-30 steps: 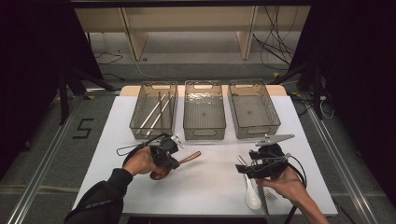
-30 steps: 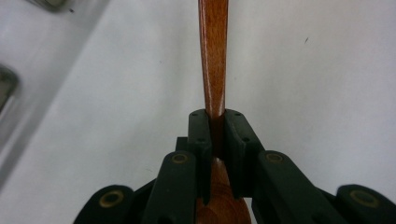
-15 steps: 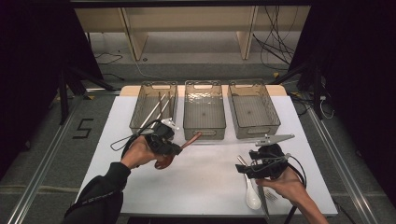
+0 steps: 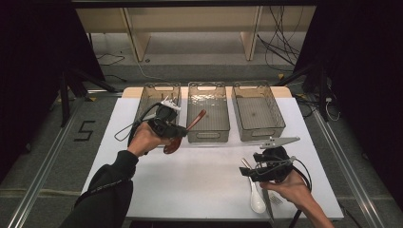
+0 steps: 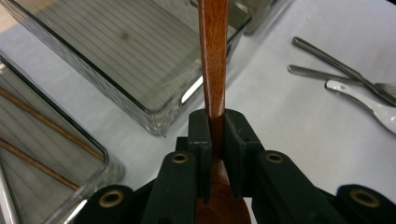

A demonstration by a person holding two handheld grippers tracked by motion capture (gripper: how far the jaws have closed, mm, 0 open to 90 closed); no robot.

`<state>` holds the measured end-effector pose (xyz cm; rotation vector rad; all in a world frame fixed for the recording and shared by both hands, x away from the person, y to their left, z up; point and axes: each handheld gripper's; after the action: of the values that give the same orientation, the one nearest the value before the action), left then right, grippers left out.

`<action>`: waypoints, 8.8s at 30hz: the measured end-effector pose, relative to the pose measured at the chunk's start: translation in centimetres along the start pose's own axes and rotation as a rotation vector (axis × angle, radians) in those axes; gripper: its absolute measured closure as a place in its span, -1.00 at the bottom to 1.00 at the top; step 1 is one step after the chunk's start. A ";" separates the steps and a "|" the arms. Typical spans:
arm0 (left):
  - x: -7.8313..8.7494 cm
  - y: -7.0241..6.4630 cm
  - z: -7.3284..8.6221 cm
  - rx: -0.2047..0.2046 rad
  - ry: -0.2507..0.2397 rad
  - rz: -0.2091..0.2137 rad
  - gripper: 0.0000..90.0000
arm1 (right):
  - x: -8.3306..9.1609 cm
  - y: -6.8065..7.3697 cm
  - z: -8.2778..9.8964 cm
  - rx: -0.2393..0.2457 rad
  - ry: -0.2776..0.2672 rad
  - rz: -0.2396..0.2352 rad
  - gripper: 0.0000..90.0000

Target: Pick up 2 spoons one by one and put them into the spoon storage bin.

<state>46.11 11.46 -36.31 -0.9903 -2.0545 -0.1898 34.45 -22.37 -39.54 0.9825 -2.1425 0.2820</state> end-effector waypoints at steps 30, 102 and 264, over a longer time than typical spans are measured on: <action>-3.6 2.2 -6.7 0.094 -0.087 -0.093 0.80 | 0.0 0.0 0.0 0.001 -0.003 -0.010 -0.42; 1.2 2.9 -1.8 0.207 -0.192 -0.026 -0.41 | -0.4 0.2 0.1 -0.015 0.031 0.015 -0.46; 6.1 -1.4 14.8 0.068 -0.351 -0.071 -0.71 | -6.6 -3.5 -13.1 -0.023 0.052 0.067 0.92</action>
<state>33.86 20.72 -41.15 -0.9614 -2.3988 0.0197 46.92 -14.90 -35.56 0.8816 -2.1292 0.3117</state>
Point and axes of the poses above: each handheld gripper's, and its own axes: x roughly backward along the jaws, z roughly out of its underside, y roughly to its left, and after that the axes turned 5 degrees about x, right-handed
